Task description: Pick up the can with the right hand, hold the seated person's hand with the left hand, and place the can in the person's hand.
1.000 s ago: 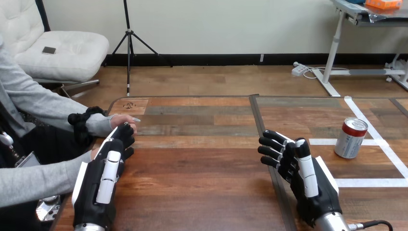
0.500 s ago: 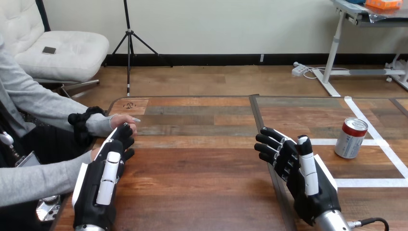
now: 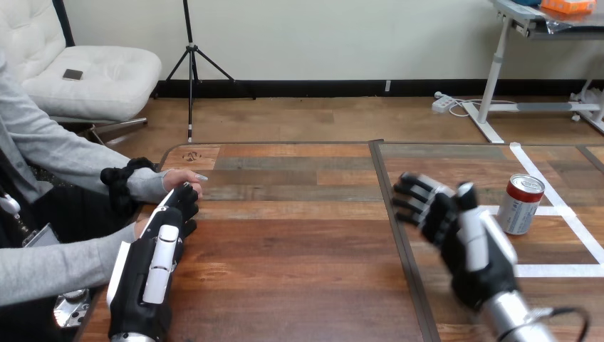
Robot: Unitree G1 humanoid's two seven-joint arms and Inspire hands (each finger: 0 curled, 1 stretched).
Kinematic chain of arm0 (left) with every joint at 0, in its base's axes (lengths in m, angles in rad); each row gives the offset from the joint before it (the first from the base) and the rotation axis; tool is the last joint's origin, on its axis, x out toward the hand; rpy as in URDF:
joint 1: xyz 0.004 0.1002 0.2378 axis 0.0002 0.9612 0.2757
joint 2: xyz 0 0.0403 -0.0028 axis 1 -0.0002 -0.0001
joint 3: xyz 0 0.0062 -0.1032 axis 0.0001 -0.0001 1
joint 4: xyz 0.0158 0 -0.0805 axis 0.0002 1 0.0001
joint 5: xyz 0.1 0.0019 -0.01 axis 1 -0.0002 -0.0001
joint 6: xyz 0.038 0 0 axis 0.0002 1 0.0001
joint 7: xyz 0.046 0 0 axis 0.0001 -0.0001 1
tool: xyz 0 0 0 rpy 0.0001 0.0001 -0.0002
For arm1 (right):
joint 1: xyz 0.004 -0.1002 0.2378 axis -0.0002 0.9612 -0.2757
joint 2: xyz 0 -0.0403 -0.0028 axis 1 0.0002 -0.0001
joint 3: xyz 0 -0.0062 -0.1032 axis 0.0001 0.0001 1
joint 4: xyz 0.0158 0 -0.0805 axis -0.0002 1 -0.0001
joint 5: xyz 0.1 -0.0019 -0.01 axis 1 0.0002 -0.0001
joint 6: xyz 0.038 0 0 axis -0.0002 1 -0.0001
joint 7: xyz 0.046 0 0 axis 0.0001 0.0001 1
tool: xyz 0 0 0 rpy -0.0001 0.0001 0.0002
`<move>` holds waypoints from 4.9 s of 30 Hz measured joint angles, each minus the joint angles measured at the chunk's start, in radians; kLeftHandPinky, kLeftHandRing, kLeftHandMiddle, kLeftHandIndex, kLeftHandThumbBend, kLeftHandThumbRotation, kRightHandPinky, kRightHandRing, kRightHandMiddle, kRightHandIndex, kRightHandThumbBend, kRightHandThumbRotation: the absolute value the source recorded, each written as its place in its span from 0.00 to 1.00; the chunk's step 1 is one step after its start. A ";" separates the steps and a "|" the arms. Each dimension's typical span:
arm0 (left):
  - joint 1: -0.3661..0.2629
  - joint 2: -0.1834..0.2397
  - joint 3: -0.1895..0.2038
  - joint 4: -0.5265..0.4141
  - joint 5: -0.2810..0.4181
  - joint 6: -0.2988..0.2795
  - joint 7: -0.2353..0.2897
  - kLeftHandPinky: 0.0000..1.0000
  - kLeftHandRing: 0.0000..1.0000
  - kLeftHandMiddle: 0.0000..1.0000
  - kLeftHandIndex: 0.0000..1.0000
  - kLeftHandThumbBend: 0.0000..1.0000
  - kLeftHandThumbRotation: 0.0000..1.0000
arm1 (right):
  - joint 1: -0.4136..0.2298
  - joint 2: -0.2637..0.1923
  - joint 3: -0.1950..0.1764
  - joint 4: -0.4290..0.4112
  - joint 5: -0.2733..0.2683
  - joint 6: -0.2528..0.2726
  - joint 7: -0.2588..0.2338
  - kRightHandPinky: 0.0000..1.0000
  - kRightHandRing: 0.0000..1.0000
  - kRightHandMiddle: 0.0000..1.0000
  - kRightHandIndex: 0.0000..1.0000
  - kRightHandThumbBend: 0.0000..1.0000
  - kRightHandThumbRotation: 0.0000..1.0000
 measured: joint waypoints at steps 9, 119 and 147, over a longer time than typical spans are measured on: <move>0.003 0.000 0.000 0.000 0.001 0.001 0.005 0.89 0.90 0.90 0.88 0.50 0.89 | -0.066 -0.061 -0.027 0.000 0.003 0.019 -0.005 0.84 0.85 0.84 0.83 0.90 1.00; 0.003 -0.001 0.000 0.000 0.022 0.009 -0.004 0.80 0.86 0.88 0.87 0.51 0.84 | -0.561 -0.380 -0.066 0.586 -0.265 0.245 -0.488 0.90 0.98 0.98 0.99 1.00 0.34; 0.003 -0.001 0.001 0.000 0.019 0.011 -0.014 0.82 0.87 0.89 0.88 0.53 0.84 | -0.561 -0.368 -0.031 0.602 -0.315 0.292 -0.479 0.83 0.99 1.00 1.00 1.00 0.28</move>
